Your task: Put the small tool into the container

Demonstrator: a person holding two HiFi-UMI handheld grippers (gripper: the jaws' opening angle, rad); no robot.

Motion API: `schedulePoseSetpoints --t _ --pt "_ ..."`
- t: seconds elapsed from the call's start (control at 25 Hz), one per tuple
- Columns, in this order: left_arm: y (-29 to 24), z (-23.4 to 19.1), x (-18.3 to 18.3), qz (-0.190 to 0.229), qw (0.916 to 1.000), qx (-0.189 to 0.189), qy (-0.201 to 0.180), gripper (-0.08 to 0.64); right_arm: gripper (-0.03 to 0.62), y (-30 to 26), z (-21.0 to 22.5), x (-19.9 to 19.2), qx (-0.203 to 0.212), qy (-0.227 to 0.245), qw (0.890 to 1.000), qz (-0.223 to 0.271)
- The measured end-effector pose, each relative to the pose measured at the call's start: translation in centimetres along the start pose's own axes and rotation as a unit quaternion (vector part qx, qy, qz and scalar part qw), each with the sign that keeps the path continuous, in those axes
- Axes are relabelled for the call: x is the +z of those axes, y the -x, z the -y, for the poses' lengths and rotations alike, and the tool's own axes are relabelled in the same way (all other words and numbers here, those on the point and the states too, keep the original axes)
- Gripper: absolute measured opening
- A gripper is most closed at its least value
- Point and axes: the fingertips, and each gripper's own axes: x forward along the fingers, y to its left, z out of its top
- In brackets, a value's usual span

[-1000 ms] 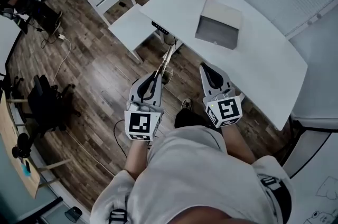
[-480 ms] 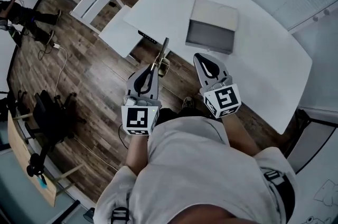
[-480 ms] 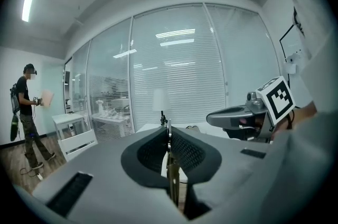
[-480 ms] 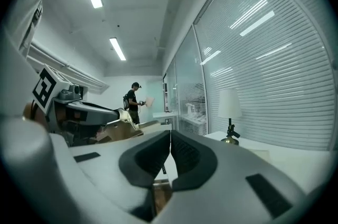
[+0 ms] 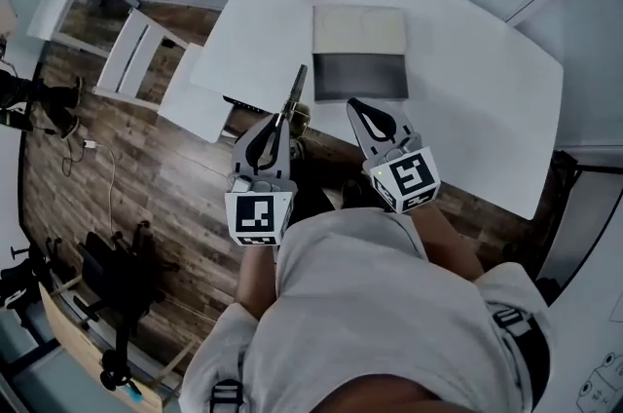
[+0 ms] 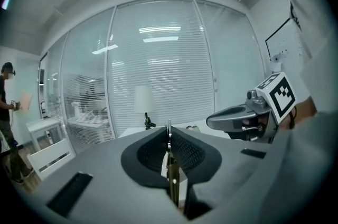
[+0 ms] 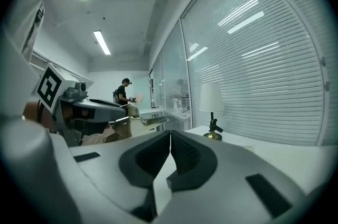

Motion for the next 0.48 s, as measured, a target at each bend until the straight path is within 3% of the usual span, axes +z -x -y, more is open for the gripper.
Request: schedulePoseSetpoints --t 0.24,0.48 --pt "-5.7 -0.6 -0.2 -0.018 0.9948 -0.092 -0.041 0.037 0.026 -2.6 3.1 -0.7 -0.068 -0.018 0.997 -0.016" --pt "-9.9 -0.4 -0.4 -0.031 0.9773 -0.187 -0.094 0.037 0.026 -4.4 5.7 -1.8 -0.14 -0.04 0.989 -0.037"
